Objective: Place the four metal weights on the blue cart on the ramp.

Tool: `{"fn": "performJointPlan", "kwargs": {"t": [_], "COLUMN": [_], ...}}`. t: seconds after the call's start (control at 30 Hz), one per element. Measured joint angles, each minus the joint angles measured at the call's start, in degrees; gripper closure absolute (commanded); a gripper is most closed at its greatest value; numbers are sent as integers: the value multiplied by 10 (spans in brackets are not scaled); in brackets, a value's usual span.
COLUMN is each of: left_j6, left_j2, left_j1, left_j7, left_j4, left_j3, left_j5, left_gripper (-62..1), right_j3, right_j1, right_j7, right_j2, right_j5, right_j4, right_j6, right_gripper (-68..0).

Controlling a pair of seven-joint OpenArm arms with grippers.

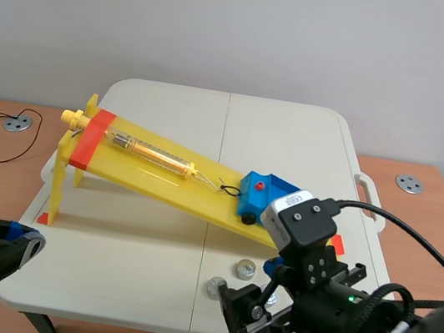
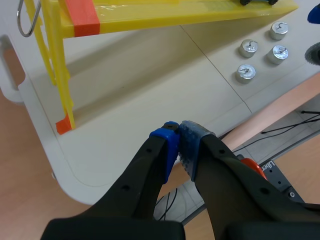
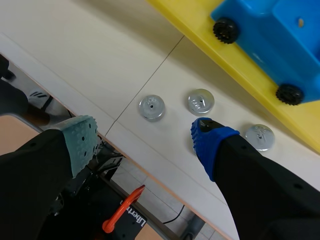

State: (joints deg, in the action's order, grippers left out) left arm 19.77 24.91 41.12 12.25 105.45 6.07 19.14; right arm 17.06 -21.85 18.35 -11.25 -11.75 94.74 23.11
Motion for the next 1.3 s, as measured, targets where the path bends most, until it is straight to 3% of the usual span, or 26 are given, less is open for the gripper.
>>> {"fn": "performJointPlan", "kwargs": {"t": [0.13,0.37,0.67,1.3], "left_j6": [0,0,0,0], "left_j2": [0,-8,-13,-13], "left_j1": [0,0,0,0], "left_j7": [0,0,0,0], "left_j4": [0,0,0,0], "left_j3": [0,0,0,0], "left_j5": [0,0,0,0], "left_gripper": [-36,-36,-36,-36], "right_j3": [19,48,89,116], "right_j1": [23,56,85,130], "right_j7": [0,-1,-7,-48], "right_j2": [21,50,60,73], "right_j5": [23,66,113,139], "right_j4": [-26,-72,-125,-226], "right_j6": [-9,-52,-88,-94], "right_gripper": [-392,-375,-375,-329]}}
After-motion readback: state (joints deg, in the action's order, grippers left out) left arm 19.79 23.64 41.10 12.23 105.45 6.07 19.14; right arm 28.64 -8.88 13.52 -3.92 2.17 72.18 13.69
